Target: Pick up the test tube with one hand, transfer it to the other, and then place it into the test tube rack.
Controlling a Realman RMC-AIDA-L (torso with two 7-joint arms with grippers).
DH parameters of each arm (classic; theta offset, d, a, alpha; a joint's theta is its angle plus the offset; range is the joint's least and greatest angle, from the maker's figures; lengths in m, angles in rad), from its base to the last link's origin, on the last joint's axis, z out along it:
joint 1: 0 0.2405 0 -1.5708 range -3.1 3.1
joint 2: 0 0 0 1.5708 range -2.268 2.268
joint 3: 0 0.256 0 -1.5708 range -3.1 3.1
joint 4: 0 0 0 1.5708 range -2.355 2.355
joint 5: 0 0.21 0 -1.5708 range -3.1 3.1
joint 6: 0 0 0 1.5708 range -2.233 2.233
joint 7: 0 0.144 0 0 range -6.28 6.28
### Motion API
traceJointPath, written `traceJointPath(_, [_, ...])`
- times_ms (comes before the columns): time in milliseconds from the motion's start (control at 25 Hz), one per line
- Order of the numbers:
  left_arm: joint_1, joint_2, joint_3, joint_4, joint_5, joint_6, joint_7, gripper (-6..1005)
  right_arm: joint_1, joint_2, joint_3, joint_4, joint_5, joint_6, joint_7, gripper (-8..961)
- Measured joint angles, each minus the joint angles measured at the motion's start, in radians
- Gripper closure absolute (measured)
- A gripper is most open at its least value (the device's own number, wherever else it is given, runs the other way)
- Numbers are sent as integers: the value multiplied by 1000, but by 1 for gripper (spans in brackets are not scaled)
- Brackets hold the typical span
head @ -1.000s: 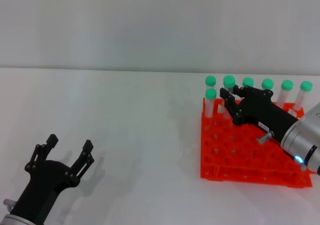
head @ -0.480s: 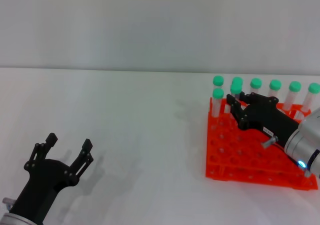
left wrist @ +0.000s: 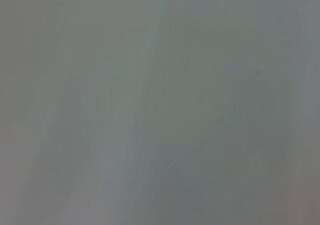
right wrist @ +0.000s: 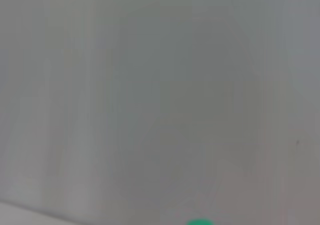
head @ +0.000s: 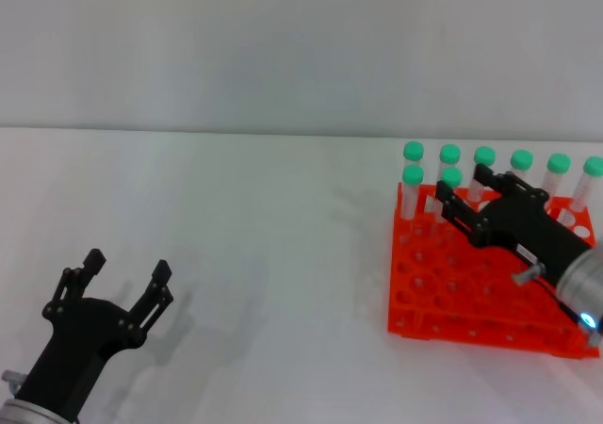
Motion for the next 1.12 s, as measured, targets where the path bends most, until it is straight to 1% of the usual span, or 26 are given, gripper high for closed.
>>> traceJointPath(40, [0,0,-3,0,0,0,0,105,0,0,0,0,0,0,0,521])
traceJointPath(80, [0,0,-9,0,0,1,0,105,-35,-4,0,-1,0,-80,21,493])
traceJointPath(160, [0,0,-11,0,0,5,1,105,-53,-6,1,-7,0,-118,43,424])
traceJointPath(400, [-9,0,-22,-20,0,36,-1,105,-153,-11,7,-79,3,-259,105,205])
traceJointPath(480, [-11,0,-32,-22,0,38,-2,105,-197,-10,44,-108,5,-297,103,124])
traceJointPath(520, [-11,-1,-40,-22,0,39,-2,105,-227,-9,94,-131,6,-314,91,83])
traceJointPath(560, [-12,-2,-53,-22,0,39,-1,105,-227,-9,94,-131,6,-314,91,84])
traceJointPath(720, [-12,-3,-82,-22,0,39,-2,105,-287,-10,235,-156,10,-322,24,85])
traceJointPath(840, [-12,-3,-99,-22,0,40,-3,105,-311,-11,303,-166,17,-299,-10,86])
traceJointPath(960, [-12,-3,-122,-23,-1,37,-3,105,-321,-11,330,-172,18,-254,-16,85])
traceJointPath(1120, [-12,-5,-147,-23,-3,26,-3,105,-324,-9,334,-172,18,-208,-46,88])
